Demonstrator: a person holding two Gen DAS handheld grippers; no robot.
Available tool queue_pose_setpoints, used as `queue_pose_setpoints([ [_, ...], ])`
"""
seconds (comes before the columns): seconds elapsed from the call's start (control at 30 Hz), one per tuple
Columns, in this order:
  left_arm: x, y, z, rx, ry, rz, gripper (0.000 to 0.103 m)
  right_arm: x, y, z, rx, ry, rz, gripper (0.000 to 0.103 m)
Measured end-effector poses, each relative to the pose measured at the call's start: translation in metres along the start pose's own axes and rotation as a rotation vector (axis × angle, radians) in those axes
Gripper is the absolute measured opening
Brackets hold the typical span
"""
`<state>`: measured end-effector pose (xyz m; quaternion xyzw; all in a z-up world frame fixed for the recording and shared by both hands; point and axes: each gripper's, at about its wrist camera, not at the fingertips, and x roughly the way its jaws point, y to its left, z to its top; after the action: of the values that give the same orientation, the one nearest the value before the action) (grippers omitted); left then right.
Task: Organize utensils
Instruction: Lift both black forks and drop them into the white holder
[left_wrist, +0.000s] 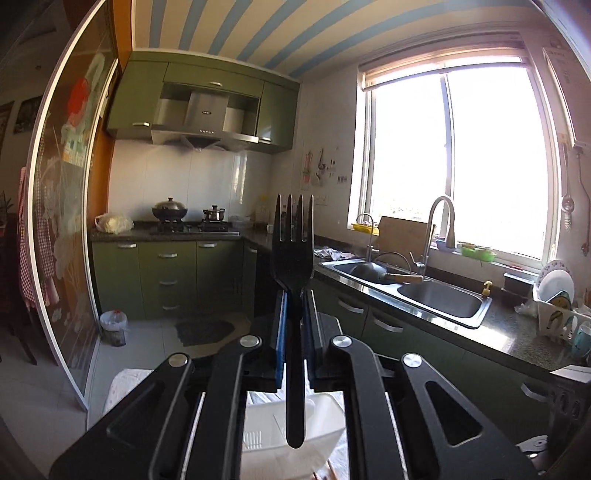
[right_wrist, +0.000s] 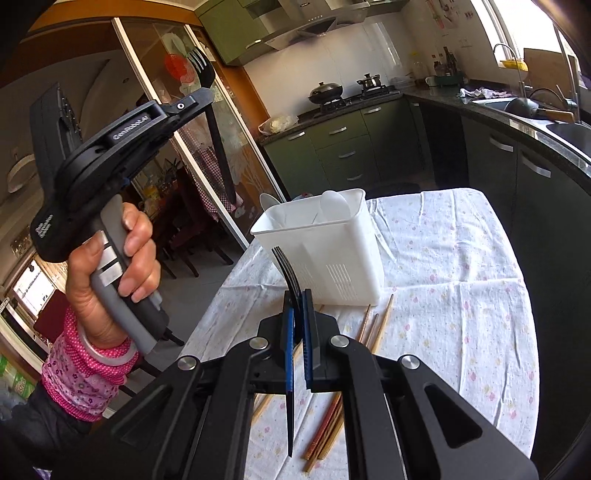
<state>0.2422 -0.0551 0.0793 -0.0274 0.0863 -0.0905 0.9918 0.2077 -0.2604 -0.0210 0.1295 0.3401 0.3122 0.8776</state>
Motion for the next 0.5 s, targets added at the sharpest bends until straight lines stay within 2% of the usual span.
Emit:
queue_pose_setpoints([
  [0.07,0.015,0.001,-0.005,0.014,-0.002,0.025,0.009,-0.003,-0.001,0.004,0.002,-0.016,0.001,0.005],
  [0.27,0.049,0.012,-0.033,0.010,0.068,0.080,0.009,-0.014,0.002,0.017,-0.003,-0.053,0.009,0.005],
  [0.5,0.062,0.029,-0.056,-0.015,0.118,0.077,0.009,-0.015,0.016,0.023,-0.028,-0.059,0.017,0.005],
])
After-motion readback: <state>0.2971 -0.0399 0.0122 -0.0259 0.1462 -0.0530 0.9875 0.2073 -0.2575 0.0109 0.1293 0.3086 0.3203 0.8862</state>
